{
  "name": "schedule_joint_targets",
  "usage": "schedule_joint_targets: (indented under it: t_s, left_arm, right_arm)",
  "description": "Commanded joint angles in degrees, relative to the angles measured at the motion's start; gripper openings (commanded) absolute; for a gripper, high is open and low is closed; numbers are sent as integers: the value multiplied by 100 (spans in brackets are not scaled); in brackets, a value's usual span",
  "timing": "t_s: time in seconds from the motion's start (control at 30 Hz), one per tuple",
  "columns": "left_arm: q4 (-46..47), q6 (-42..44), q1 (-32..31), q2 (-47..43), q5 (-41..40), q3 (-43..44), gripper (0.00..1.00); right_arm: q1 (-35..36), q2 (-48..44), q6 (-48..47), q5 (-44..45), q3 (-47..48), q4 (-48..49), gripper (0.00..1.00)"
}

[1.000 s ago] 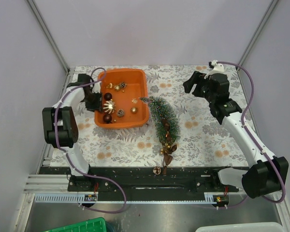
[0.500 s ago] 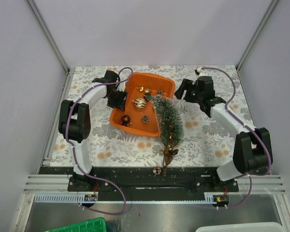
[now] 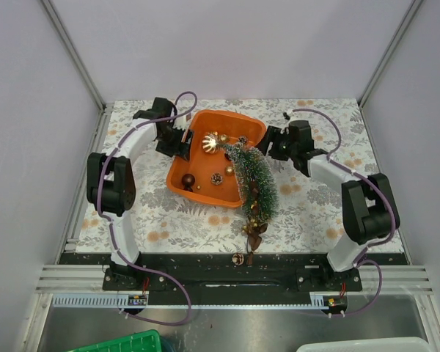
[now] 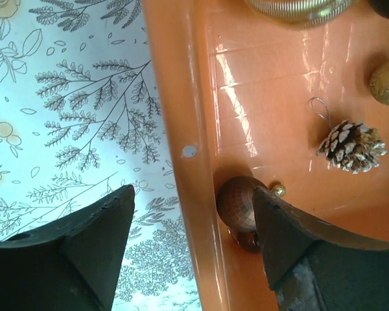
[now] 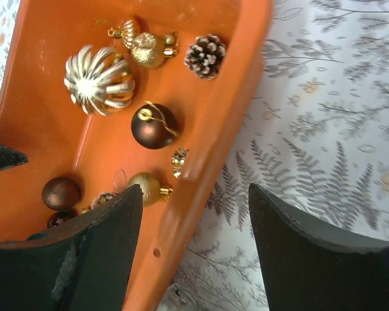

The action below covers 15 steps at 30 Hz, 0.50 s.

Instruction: Decorate the small christmas tree

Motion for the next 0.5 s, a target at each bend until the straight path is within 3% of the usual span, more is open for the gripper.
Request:
schedule_joint_targets:
  t_s: [0.0, 0.07, 0.13, 0.3, 0.47]
  left_arm:
    - [-327, 248, 177, -410, 301, 332, 79]
    - [-494, 336, 274, -621, 467, 324, 81]
    - [-626, 432, 388, -884, 608, 297, 84]
    - [-1004, 626, 660, -1474, 925, 280, 86]
    - [-1128, 766, 731, -1975, 1048, 0, 86]
  right_arm:
    - [384, 594, -88, 73, 716, -20, 72]
    - [438, 928, -106, 276, 1006, -346, 67]
    - [438, 1148, -54, 556, 1183, -514, 55]
    - [368, 1299, -124, 1339, 1525, -497, 26]
    - [87, 1334, -63, 2323, 1895, -330, 7]
